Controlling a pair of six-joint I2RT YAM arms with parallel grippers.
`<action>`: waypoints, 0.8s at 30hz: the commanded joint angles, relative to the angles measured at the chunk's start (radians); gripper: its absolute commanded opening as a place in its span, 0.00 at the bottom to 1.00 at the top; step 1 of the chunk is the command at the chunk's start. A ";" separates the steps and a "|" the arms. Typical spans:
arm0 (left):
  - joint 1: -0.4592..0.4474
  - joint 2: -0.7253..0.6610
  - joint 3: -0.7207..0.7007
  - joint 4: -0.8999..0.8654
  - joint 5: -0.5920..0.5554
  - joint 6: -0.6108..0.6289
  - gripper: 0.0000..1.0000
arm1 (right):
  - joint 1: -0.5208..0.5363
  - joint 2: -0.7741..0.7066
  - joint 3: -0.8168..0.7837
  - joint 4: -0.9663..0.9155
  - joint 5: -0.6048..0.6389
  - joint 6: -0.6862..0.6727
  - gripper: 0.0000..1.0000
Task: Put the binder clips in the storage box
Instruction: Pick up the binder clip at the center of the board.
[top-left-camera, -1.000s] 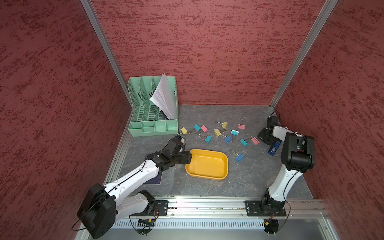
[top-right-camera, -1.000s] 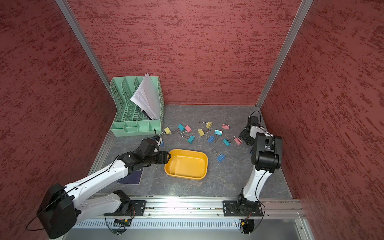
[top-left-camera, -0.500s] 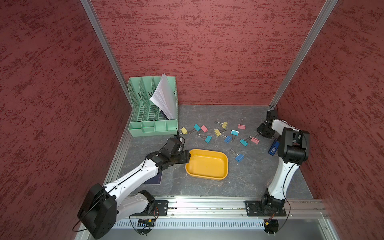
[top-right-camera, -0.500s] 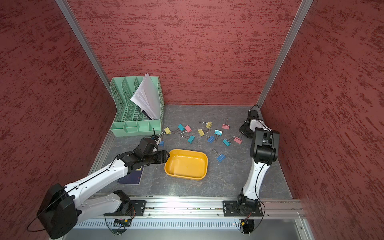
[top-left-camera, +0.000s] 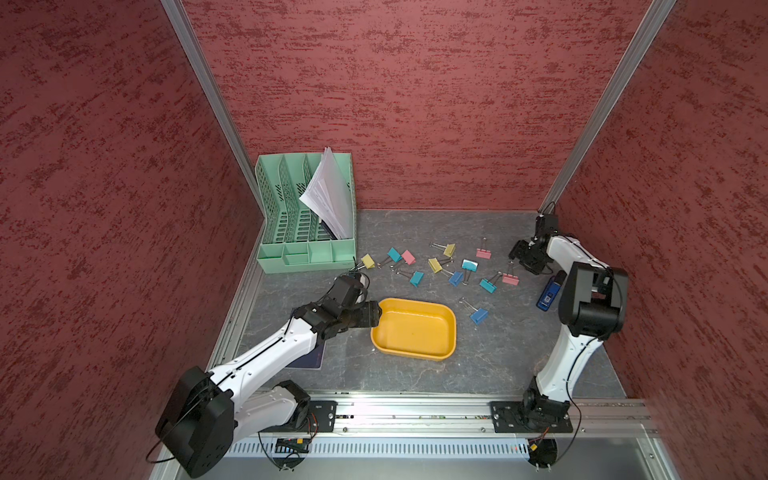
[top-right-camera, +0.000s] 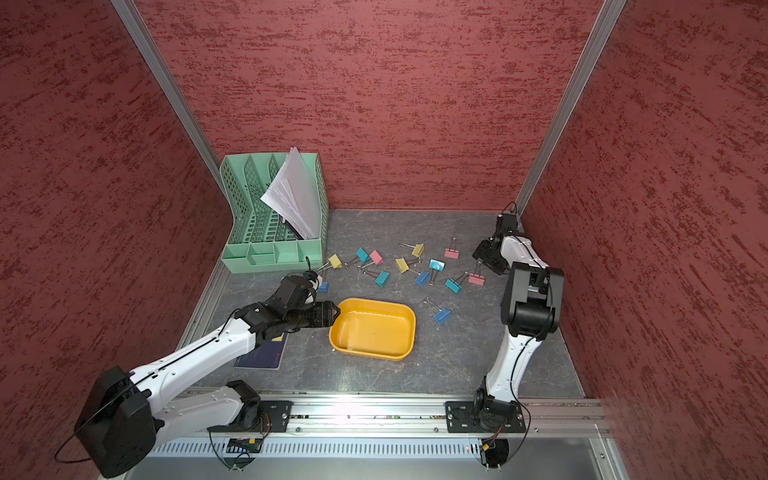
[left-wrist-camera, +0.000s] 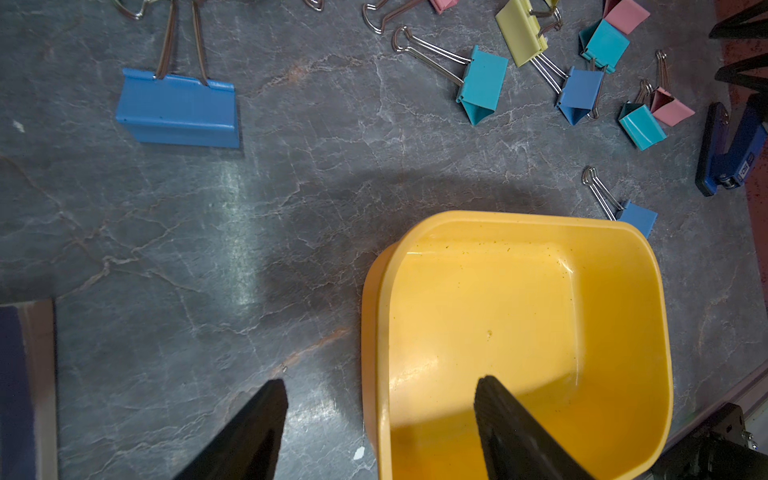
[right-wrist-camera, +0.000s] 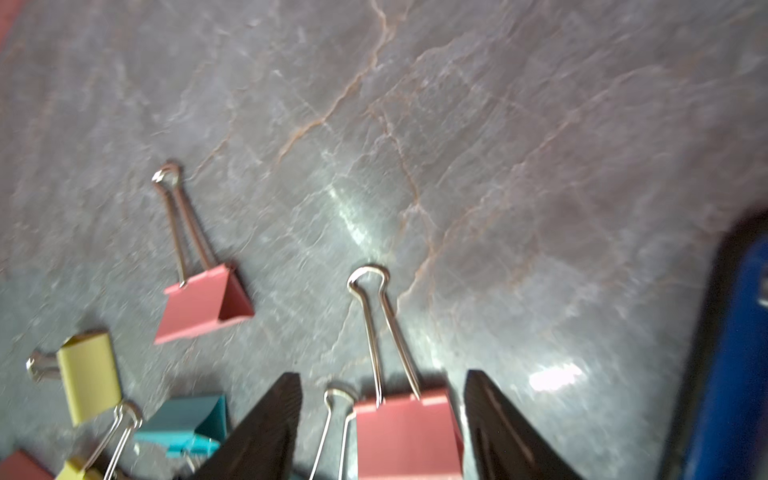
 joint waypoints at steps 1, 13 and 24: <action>0.004 -0.031 -0.015 0.015 0.012 0.005 0.76 | 0.007 -0.092 -0.094 0.033 -0.031 -0.024 0.73; 0.000 -0.016 -0.029 0.048 0.023 0.005 0.78 | 0.058 -0.010 -0.100 0.017 0.017 -0.067 0.74; -0.040 0.037 -0.023 0.083 0.033 0.016 0.78 | 0.086 -0.052 -0.171 0.012 0.093 -0.087 0.74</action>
